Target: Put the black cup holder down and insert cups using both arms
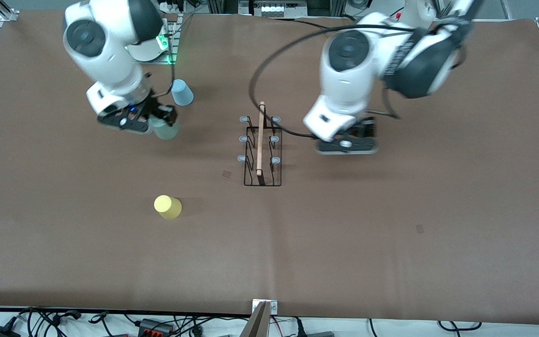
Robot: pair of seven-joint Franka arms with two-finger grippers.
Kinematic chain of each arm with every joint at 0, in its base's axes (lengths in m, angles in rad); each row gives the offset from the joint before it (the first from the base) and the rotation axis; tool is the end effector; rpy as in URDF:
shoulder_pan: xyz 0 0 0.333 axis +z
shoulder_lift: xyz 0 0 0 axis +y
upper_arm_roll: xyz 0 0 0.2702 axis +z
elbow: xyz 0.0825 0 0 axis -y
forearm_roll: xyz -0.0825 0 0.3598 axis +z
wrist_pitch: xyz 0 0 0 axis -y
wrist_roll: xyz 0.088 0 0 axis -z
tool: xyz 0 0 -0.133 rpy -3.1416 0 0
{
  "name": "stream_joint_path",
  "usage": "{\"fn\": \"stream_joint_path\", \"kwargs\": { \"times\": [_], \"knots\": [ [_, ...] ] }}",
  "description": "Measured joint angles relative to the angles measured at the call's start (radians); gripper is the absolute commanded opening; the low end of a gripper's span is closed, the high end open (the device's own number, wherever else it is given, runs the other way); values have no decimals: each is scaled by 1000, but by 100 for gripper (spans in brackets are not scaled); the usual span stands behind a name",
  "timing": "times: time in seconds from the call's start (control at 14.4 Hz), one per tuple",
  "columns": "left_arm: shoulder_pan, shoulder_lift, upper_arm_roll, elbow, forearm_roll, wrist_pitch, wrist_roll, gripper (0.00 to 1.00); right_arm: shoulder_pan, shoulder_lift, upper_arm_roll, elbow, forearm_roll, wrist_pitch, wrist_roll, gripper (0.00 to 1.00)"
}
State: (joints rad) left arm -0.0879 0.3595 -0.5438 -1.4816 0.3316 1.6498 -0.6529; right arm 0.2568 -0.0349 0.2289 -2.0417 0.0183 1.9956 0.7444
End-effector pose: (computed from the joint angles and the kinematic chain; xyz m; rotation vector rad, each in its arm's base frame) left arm 0.5269 -0.2928 0.4197 -2.9438 0.0184 0.0364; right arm 0.4594 0.2448 0.3943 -3.1135 0.4174 0.0234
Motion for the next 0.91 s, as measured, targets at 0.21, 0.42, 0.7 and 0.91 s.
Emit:
{"fn": "stream_joint_path", "kwargs": {
  "times": [0.21, 0.42, 0.7, 0.91],
  "knots": [
    [149, -12, 2, 29, -24, -64, 246, 100, 58, 43, 87, 55, 1, 10, 251, 4],
    [327, -13, 2, 60, -192, -173, 410, 100, 126, 128, 124, 74, 1, 96, 428, 4],
    [456, -25, 2, 69, -291, -336, 445, 100, 170, 214, 143, 80, 1, 152, 493, 5],
    [487, -44, 2, 72, -291, -375, 444, 100, 174, 230, 144, 81, 1, 155, 493, 7]
  ]
}}
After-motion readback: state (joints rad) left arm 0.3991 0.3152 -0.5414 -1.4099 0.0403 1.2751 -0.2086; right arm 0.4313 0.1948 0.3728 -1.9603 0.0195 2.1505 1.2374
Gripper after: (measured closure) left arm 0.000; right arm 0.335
